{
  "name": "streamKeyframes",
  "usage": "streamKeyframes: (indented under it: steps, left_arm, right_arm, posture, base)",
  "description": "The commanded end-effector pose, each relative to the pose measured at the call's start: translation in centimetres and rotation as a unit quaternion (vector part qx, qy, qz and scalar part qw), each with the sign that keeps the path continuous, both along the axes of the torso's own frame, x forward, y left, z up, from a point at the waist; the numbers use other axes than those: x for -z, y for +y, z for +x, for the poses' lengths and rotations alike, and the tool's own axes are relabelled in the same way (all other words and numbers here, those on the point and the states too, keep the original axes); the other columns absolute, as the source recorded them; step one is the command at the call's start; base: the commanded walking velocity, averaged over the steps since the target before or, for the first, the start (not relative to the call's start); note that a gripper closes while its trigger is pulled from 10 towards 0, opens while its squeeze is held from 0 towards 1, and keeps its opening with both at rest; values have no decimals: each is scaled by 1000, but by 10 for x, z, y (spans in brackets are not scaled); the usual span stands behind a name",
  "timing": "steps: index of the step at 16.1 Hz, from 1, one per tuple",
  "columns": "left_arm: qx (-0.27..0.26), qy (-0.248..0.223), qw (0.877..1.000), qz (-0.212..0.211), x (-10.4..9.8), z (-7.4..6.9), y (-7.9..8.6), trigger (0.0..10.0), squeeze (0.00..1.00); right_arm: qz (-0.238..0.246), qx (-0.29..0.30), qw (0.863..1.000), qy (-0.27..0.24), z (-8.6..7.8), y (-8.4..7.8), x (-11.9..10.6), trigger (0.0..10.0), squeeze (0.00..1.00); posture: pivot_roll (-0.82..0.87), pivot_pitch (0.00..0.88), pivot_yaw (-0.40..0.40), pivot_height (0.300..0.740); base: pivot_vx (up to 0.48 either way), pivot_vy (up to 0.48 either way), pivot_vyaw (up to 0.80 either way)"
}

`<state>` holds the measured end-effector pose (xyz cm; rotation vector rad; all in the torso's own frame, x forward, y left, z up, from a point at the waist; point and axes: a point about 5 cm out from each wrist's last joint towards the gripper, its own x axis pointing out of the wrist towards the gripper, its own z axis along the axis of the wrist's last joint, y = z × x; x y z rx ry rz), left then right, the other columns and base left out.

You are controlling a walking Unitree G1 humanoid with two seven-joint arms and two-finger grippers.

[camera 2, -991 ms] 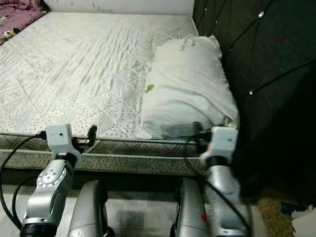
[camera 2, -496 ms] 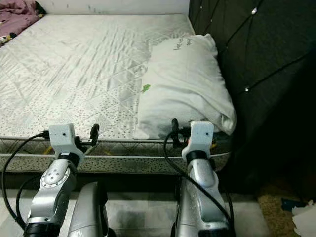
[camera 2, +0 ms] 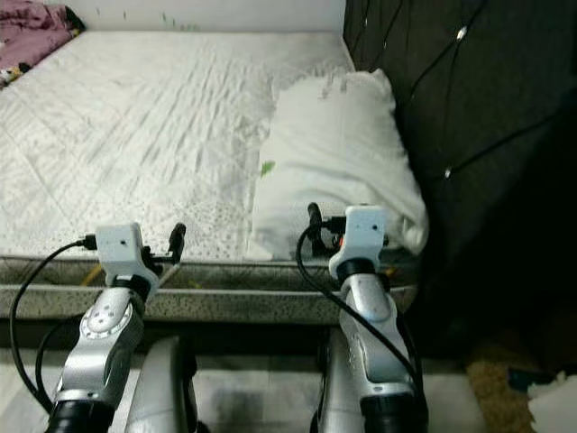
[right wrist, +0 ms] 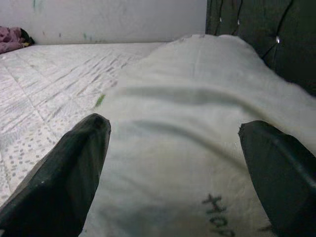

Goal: Clean up the room

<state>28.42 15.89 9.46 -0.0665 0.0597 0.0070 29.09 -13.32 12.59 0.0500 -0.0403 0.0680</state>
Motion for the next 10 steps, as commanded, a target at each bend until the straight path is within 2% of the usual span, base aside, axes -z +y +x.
streamKeyframes:
  steps: [1, 10]
  left_arm:
    - [0, -13, 1000, 4, -6, 6, -1, 10000, 0]
    - [9, -17, 1000, 1, -7, 8, -8, 10000, 0]
  right_arm:
    - [6, -2, 1000, -5, 4, 1, -4, 10000, 0]
    - [6, 12, 1000, 0, 7, -5, -2, 10000, 0]
  posture:
    - [8, 0, 10, 588]
    - [-1, 0, 10, 683]
  base:
    - [0, 0, 0]
    - [0, 0, 0]
